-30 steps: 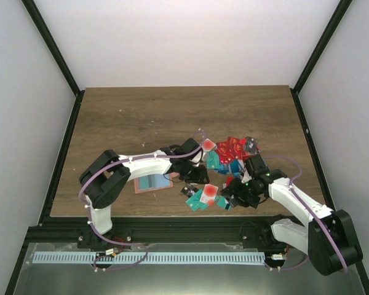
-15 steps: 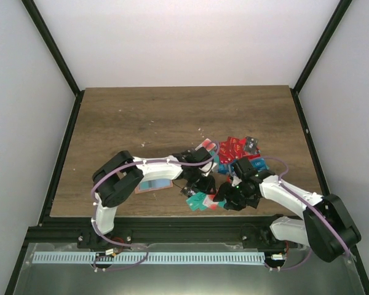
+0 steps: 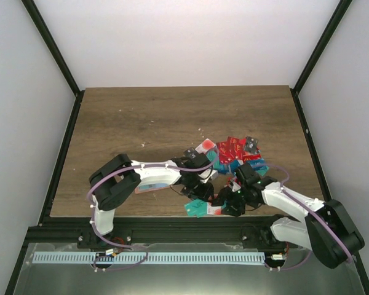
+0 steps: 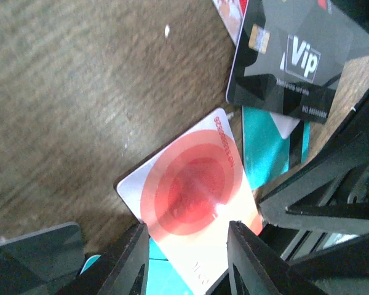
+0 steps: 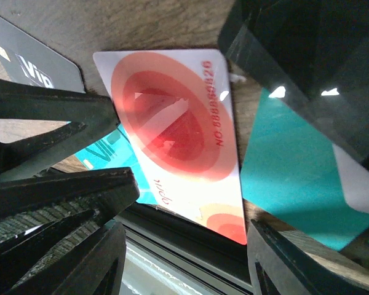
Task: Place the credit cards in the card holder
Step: Pick up the credit card from the center of the board.
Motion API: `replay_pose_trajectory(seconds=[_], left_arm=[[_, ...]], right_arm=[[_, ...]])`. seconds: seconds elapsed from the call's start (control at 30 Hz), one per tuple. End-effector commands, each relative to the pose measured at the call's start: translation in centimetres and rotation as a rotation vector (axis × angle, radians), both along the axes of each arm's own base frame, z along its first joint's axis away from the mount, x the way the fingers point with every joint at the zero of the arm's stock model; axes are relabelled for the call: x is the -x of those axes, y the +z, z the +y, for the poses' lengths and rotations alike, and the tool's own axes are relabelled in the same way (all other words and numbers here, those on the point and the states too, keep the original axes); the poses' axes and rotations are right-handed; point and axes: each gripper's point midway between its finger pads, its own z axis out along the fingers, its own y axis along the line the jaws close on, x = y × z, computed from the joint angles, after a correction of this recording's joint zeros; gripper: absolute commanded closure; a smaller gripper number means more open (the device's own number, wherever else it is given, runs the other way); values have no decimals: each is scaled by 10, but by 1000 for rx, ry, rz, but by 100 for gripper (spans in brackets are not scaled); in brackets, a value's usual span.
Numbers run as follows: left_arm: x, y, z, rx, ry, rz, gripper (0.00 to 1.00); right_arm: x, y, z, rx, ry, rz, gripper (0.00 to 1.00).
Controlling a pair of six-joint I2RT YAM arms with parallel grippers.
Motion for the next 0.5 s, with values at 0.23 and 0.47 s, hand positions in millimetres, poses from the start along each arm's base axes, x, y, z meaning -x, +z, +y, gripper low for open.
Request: replay_pose_trajectory(seconds=[0.23,0.47], left_arm=[[35,14,12,25,-36,115,62],[19,37,11,20,-14,37,62]], right_arm=[[29,-6,-16,53,17,70,43],[41,6,-13,6,86,79,43]])
